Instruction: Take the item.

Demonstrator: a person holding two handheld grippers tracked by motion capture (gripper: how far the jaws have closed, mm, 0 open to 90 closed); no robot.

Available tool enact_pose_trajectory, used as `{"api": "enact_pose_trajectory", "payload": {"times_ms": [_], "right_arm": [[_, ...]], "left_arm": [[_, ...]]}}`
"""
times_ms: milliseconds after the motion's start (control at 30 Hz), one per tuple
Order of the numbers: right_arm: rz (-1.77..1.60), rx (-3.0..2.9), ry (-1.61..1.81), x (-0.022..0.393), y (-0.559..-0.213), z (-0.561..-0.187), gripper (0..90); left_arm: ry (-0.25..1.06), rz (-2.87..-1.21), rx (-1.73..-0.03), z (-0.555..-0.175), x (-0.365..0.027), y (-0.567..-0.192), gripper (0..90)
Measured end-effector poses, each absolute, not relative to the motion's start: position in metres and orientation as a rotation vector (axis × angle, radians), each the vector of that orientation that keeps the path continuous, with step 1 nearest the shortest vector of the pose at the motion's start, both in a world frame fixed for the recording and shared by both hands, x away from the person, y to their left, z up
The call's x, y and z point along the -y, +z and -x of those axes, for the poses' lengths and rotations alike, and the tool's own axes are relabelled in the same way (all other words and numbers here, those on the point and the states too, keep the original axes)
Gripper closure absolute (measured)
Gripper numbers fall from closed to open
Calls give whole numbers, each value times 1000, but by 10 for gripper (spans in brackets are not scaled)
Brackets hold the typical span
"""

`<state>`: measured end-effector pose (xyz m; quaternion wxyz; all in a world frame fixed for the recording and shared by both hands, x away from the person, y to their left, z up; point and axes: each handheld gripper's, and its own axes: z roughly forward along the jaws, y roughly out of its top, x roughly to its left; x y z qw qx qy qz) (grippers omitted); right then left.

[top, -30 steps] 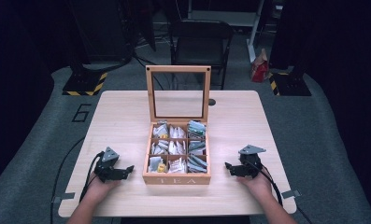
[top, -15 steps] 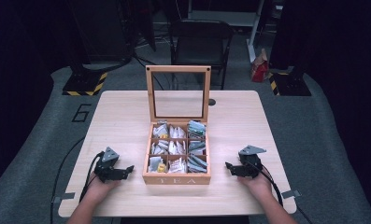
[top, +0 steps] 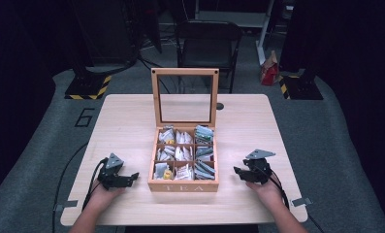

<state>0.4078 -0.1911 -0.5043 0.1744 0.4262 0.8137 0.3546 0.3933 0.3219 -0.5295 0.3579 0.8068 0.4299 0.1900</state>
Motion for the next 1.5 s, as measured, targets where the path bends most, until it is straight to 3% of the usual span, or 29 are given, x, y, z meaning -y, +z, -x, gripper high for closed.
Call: {"api": "enact_pose_trajectory", "payload": {"times_ms": [467, 1500], "right_arm": [[-1132, -2342, 1081, 183, -489, -398, 512], [-1136, -2306, 1168, 184, -457, -396, 453]], "left_arm": [[497, -2088, -1104, -394, -322, -529, 151], [493, -2085, -1106, -393, -322, -529, 151]]}}
